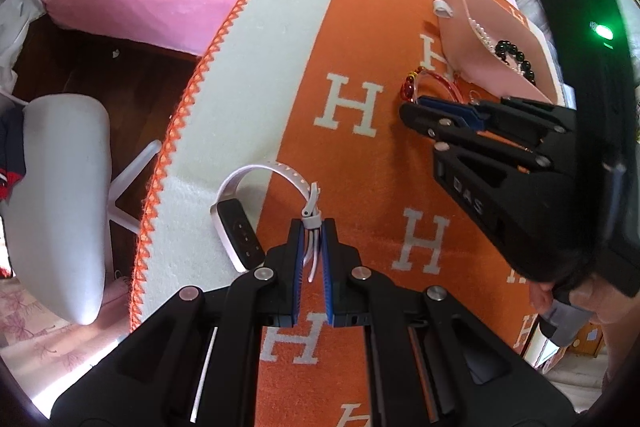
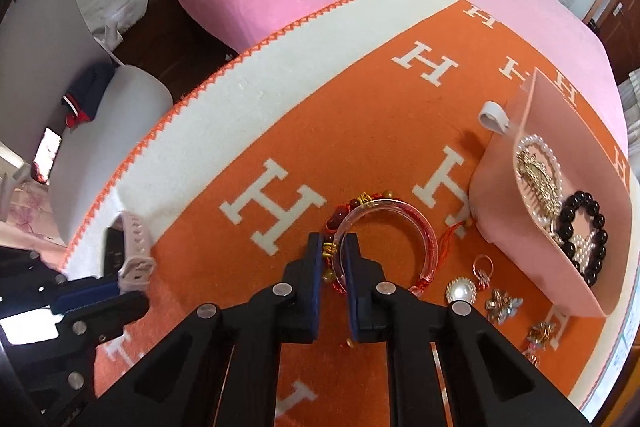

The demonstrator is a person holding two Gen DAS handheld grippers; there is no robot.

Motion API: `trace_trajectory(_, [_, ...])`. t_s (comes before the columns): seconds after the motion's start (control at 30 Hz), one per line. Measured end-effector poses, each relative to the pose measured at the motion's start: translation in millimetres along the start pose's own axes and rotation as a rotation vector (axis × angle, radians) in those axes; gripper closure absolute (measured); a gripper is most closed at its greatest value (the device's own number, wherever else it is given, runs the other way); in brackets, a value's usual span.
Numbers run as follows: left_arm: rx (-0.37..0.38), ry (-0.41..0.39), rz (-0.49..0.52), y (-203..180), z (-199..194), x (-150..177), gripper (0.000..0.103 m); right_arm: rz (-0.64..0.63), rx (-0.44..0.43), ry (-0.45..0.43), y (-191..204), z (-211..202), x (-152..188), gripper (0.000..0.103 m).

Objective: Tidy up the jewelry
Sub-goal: 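Grasp the pink bangle with the right gripper while the left gripper holds the watch, then lower the watch and pink bangle into the pink box and open both grippers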

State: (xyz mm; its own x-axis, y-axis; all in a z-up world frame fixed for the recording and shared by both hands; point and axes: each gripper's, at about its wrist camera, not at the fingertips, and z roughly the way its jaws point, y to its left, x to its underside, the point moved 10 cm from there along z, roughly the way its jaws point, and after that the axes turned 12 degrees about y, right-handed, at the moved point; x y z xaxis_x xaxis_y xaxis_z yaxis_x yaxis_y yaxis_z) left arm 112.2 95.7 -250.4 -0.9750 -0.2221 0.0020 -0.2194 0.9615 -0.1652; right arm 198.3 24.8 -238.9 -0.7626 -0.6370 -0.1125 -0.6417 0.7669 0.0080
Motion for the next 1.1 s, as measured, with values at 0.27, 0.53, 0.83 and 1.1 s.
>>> trace_trajectory(0.27, [0.079, -0.016, 0.052, -31.3, -27.3, -9.3, 0.097, 0.117, -0.097, -0.071, -14.5, -63.7, 34.7, 0.093])
trace_trajectory(0.53, [0.154, -0.038, 0.167, -89.5, -61.8, -33.2, 0.097, 0.283, -0.140, -0.155, -64.7, -135.1, 77.4, 0.093])
trace_trajectory(0.83, [0.144, -0.119, 0.307, -178.6, -92.4, -98.7, 0.097, 0.451, -0.134, -0.259, -151.8, -194.7, 96.9, 0.093])
trace_trajectory(1.1, [0.090, -0.129, 0.359, -233.4, -77.7, -152.1, 0.097, 0.518, -0.186, -0.290, -209.5, -190.2, 63.5, 0.093])
